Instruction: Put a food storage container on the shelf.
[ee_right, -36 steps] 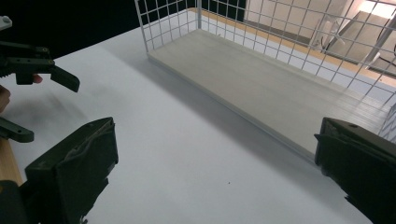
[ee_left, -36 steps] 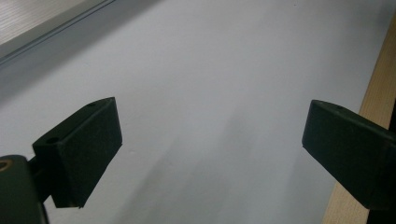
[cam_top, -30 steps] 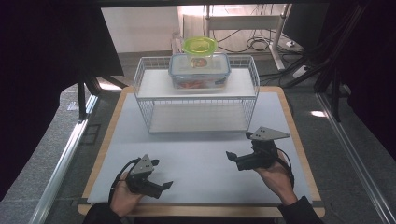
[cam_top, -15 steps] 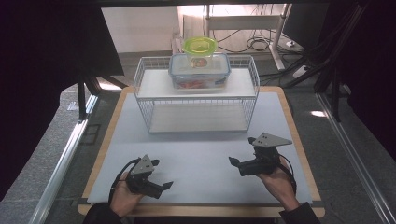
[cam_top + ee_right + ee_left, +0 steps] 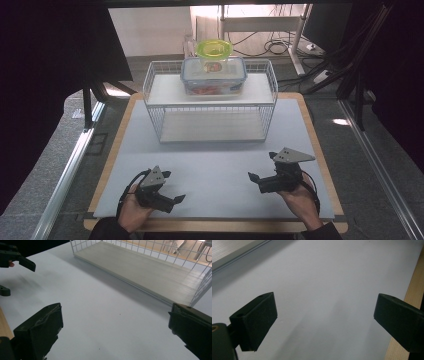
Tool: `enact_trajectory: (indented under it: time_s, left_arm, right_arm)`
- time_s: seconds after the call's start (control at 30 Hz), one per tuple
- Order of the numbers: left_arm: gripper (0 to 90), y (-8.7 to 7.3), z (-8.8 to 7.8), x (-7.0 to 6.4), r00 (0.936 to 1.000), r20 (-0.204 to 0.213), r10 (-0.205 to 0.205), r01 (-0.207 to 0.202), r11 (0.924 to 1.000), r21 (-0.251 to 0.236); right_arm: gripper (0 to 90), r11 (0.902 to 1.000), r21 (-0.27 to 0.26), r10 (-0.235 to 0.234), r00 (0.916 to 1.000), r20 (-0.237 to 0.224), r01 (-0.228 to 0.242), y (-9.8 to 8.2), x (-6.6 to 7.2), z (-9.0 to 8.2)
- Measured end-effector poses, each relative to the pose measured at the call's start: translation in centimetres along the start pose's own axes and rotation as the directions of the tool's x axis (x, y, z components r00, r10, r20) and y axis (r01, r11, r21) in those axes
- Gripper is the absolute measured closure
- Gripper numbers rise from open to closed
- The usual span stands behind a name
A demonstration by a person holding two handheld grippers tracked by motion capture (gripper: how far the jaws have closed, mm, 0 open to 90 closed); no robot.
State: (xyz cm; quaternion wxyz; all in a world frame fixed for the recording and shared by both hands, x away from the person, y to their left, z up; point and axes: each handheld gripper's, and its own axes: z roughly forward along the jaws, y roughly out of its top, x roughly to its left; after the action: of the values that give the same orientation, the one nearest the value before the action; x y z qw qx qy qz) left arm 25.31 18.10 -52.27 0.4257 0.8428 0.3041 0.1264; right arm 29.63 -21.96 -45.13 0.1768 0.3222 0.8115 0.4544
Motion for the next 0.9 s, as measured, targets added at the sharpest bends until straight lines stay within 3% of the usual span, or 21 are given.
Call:
enact_trajectory:
  time_s: [0.57, 0.9]
  left_arm:
    - [4.7, 0.0, 0.1, 0.0, 1.0000, 0.003, 0.000, 0.000, 1.0000, 0.002]
    - [4.6, 0.0, 0.1, 0.0, 1.0000, 0.004, 0.004, -0.004, 1.0000, 0.008]
  right_arm:
    - [0.0, 0.9989, 0.044, -0.017, 0.9977, 0.066, 0.015, -2.1, -0.5, 0.0]
    - [0.0, 0.9986, 0.053, 0.000, 0.9954, 0.096, -0.005, -3.1, -0.8, -0.3]
